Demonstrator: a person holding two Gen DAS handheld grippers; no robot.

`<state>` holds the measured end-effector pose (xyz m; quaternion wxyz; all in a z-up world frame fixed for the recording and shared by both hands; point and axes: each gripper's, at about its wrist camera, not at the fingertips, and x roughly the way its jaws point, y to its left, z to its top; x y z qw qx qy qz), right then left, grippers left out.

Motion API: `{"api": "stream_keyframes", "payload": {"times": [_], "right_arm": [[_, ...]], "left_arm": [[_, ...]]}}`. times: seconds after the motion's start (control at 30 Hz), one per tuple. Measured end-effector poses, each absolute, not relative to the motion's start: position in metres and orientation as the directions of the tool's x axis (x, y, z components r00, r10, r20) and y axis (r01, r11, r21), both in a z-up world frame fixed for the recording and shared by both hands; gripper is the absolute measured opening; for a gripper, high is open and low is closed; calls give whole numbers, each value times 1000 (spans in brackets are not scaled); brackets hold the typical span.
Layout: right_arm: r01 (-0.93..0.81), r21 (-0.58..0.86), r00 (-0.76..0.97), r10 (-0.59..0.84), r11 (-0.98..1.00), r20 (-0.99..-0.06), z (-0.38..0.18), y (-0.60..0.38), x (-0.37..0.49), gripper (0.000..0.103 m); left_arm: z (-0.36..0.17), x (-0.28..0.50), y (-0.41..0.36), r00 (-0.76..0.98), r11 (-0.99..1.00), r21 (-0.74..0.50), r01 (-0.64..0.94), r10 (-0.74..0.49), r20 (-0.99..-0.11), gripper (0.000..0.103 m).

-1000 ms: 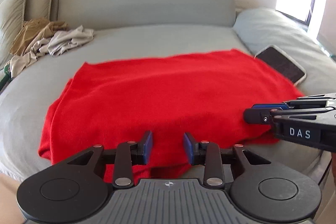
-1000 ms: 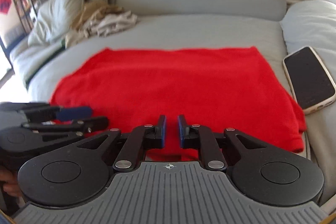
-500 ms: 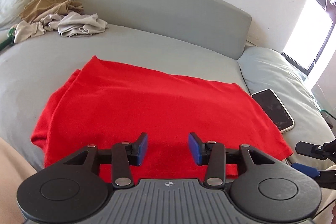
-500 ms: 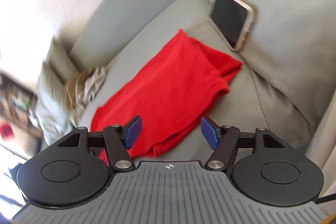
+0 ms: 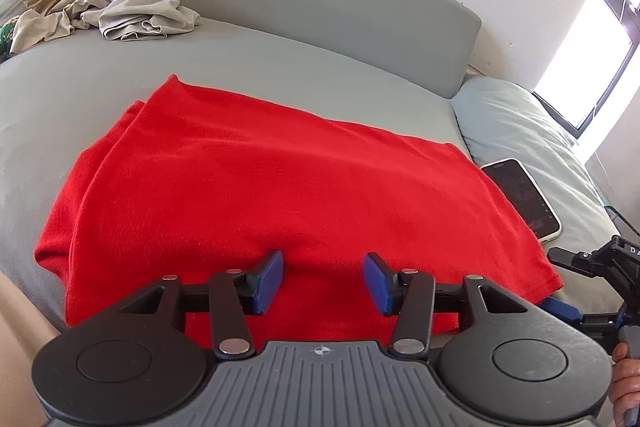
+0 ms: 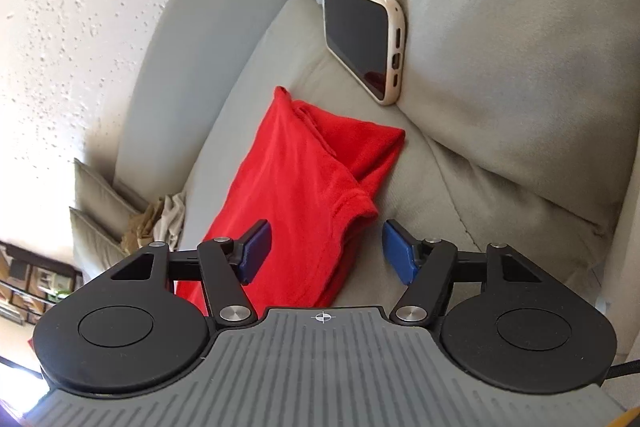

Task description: Fold clothes

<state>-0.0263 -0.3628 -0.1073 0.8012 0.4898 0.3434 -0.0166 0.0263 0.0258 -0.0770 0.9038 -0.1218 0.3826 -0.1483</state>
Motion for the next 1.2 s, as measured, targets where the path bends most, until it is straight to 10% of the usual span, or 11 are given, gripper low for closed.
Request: {"api": "stream_keyframes", "payload": {"times": [0.3,0.43,0.67,0.8,0.93,1.2], "right_arm": [[327,774,719,389,543,-576,-110,-366,-2,73],[283,768,714,408,575,-569,-110,-359,14,95],[182,663,770,314,726,-555,-112,-341,36,95],[181,648,815,256,740,-520,-116,-344,41,85],[175,680,823,273,712,-498,-113,-347,35,50],[169,737,769,381,654,-514,-111,-338,19,47]], "left_arm": [[-78,27,25,660,924,-328,196,-372,-653,50],[-78,29,25,655,920,-339,195,-379,-654,53],[-78,30,29,648,909,-374,186,-400,-649,53],[-77,29,30,648,905,-380,190,-406,-644,53],[-78,29,33,646,900,-394,187,-415,-641,53],[-78,31,35,641,891,-418,179,-427,-638,53]]}}
